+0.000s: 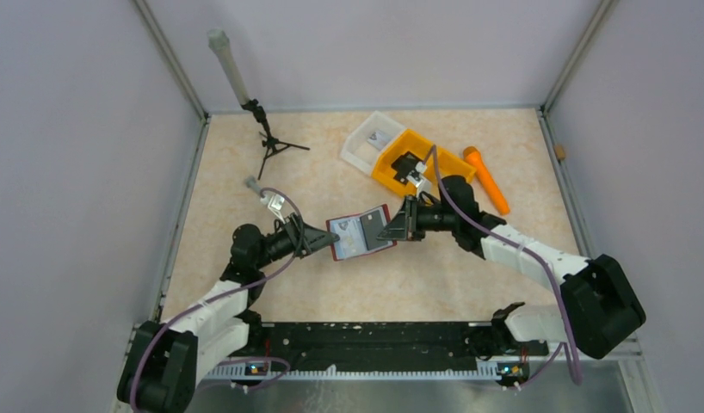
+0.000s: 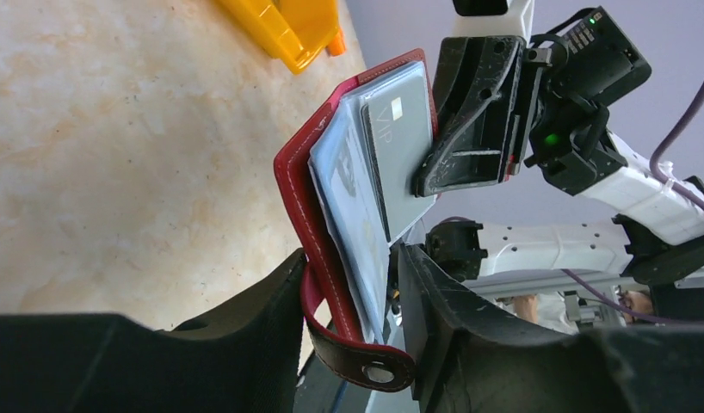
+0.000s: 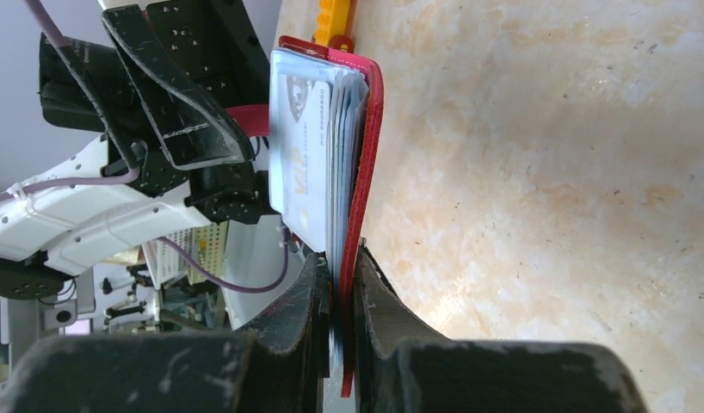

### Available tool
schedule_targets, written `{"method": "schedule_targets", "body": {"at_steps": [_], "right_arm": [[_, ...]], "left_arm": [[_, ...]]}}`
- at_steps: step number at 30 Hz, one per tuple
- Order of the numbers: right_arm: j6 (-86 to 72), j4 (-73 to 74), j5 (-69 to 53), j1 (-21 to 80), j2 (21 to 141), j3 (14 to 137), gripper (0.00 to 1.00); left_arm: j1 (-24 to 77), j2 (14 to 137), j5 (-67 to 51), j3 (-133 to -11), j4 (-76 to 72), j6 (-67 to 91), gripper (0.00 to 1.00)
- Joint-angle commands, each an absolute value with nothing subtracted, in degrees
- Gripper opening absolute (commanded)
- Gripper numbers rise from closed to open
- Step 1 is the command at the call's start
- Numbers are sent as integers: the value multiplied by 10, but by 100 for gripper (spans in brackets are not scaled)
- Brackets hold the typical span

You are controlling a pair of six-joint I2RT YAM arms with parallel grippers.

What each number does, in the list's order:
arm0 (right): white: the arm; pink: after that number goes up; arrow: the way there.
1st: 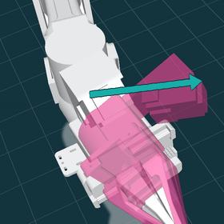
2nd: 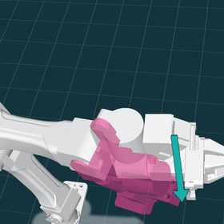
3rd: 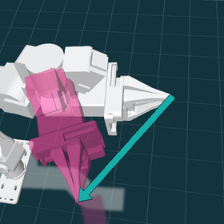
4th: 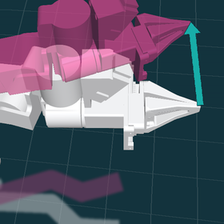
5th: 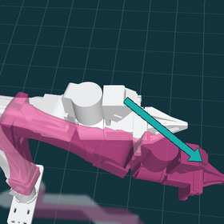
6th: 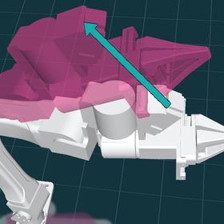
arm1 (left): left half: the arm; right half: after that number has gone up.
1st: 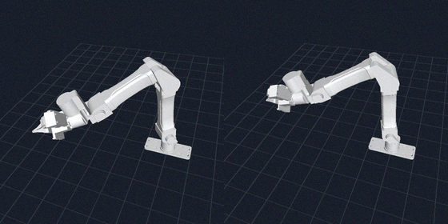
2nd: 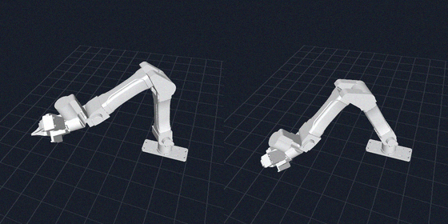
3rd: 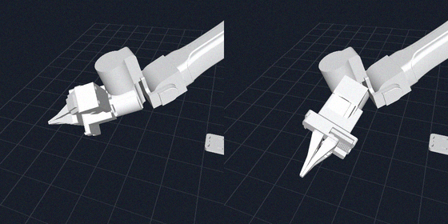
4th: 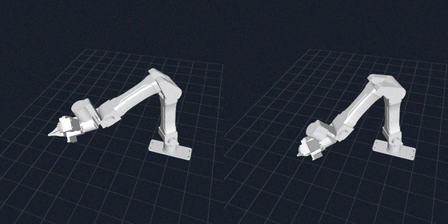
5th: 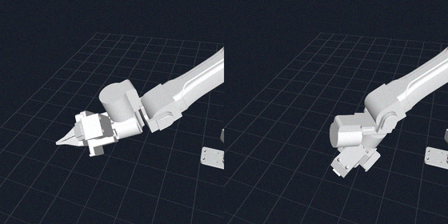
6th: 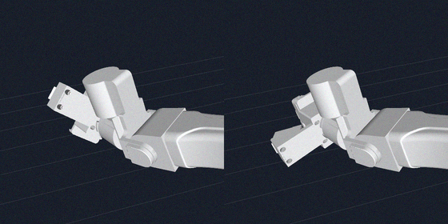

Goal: Take the credit cards out of the card holder
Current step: Remove the credit card from the card holder.

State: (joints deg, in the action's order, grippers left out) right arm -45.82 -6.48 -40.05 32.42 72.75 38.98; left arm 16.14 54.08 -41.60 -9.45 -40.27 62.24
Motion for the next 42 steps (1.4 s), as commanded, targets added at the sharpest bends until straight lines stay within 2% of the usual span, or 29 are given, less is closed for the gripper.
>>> {"method": "schedule_targets", "body": {"at_steps": [1,3,6,9,13,16,19,21,25,26,29,37,42], "right_arm": [[-475,-115,-425,318,713,388,0],[-482,-127,-429,318,714,384,0],[-485,-133,-433,318,714,382,0],[-488,-136,-434,318,712,379,0],[-501,-158,-442,318,713,368,0],[-515,-181,-450,317,715,357,0],[-516,-184,-450,317,716,351,0],[-508,-174,-442,315,718,347,8],[-467,-129,-397,312,716,336,42],[-454,-112,-379,312,715,335,48],[-425,-68,-331,312,709,328,59],[-372,13,-170,312,658,315,61],[-423,-154,-281,313,675,262,50]], "left_arm": [[159,531,-445,-115,-433,615,46],[159,539,-450,-122,-408,596,47],[159,555,-463,-129,-398,581,58],[159,565,-469,-134,-398,573,60],[159,573,-468,-135,-418,580,47],[159,585,-478,-132,-447,589,31],[159,593,-481,-128,-466,594,20],[159,598,-481,-124,-462,589,14],[159,613,-485,-118,-460,569,3],[159,620,-490,-116,-468,568,0],[160,652,-498,-106,-507,578,0],[161,729,-508,-94,-582,589,0],[164,774,-517,-89,-648,610,0]]}}
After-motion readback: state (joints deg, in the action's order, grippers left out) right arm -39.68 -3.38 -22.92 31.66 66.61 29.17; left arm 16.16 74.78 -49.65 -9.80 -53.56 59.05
